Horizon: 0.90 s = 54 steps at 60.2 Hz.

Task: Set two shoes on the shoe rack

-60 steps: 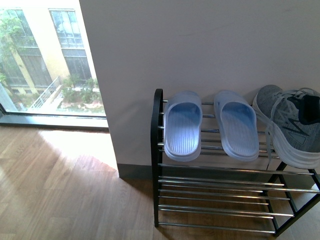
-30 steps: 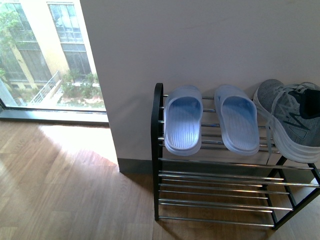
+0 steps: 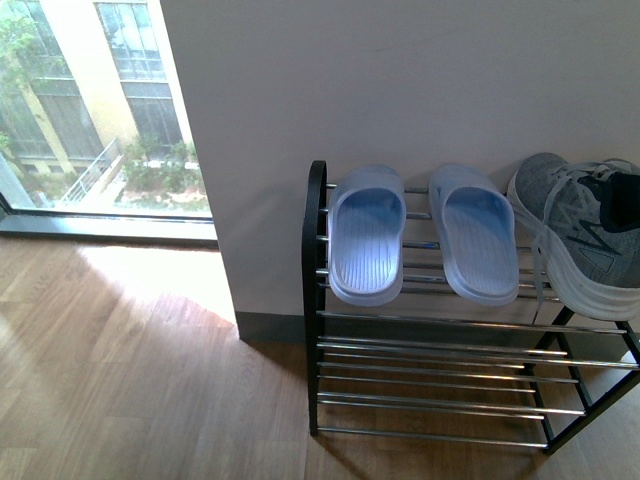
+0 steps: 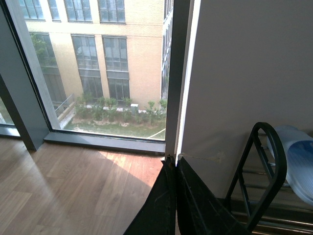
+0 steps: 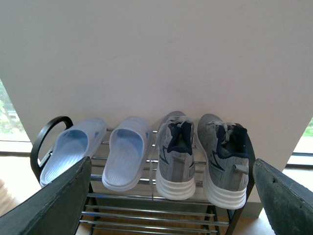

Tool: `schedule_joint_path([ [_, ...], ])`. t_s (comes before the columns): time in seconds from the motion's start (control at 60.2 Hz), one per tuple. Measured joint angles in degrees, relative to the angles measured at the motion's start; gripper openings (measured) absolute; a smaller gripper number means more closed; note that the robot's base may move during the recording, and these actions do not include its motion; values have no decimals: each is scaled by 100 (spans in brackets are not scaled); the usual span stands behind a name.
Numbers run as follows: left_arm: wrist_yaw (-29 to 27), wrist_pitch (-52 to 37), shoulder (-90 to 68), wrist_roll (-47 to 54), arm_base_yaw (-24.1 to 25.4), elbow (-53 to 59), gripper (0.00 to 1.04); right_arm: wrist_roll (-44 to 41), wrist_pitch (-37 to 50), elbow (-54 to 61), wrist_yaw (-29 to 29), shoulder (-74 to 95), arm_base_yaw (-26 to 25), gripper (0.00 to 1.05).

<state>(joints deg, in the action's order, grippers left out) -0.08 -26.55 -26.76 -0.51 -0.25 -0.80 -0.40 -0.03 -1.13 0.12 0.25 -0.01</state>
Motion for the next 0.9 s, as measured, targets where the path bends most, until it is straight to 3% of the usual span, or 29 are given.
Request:
schedule_joint_path([
  [0.797,0,1659,1694,0,0,0,1,0,0,0,0,0,0,96],
  [0.896,2,2529,2361,4,0,0,1,0,0,0,2,0,0,96],
])
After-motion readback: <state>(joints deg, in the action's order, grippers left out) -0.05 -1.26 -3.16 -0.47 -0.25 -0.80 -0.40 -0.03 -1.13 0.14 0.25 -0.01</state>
